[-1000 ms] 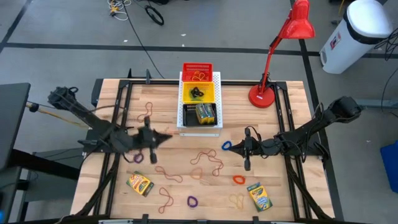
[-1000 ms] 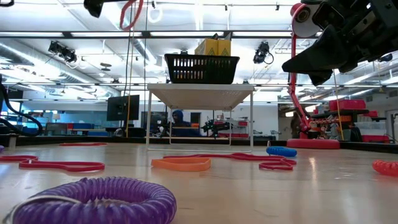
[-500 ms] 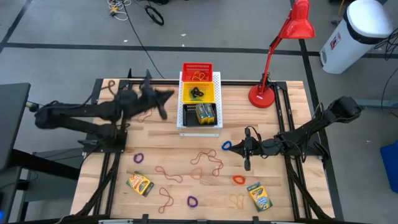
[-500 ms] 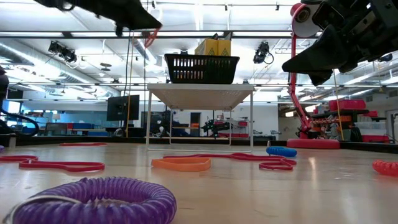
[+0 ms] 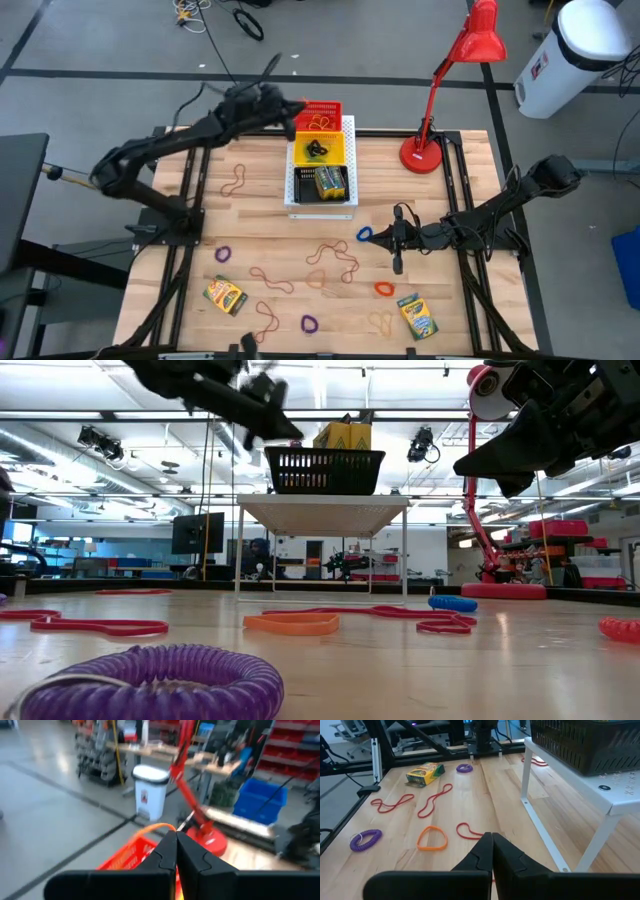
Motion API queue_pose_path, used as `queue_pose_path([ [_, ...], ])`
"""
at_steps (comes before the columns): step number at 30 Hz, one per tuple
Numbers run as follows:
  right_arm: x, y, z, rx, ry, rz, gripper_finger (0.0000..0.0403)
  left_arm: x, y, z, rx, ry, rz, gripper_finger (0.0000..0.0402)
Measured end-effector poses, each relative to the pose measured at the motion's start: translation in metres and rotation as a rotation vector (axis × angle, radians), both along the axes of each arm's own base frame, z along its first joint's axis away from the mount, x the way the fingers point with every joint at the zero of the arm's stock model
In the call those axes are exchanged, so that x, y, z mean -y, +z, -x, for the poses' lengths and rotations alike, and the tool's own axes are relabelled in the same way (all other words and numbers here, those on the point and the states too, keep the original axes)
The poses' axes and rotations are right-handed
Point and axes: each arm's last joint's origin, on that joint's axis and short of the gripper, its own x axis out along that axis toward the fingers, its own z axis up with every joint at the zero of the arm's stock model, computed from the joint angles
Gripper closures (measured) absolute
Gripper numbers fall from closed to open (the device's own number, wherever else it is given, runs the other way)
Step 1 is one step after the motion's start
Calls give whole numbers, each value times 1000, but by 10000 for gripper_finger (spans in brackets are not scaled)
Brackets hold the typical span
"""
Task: Pick & Place Office Desk Supplies
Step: Put the orange rubber band into the red bin on the shelf, then put the red rubber band into the red bin on the shelf
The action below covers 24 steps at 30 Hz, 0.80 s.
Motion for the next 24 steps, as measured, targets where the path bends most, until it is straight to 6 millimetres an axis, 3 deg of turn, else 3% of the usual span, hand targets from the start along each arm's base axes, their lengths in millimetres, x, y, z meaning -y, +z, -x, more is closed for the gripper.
queue_pose_path([
  [6,0,0,0,0,0,0,398,-36,-21,-30,-90,27,61,396],
  [12,0,0,0,0,0,0,398,-60,-46,-39,-110,9,173,383],
  [18,0,0,0,0,0,0,398,-64,-50,-39,-110,4,203,337],
  [24,0,0,0,0,0,0,398,-54,-36,-35,-80,-21,207,287],
])
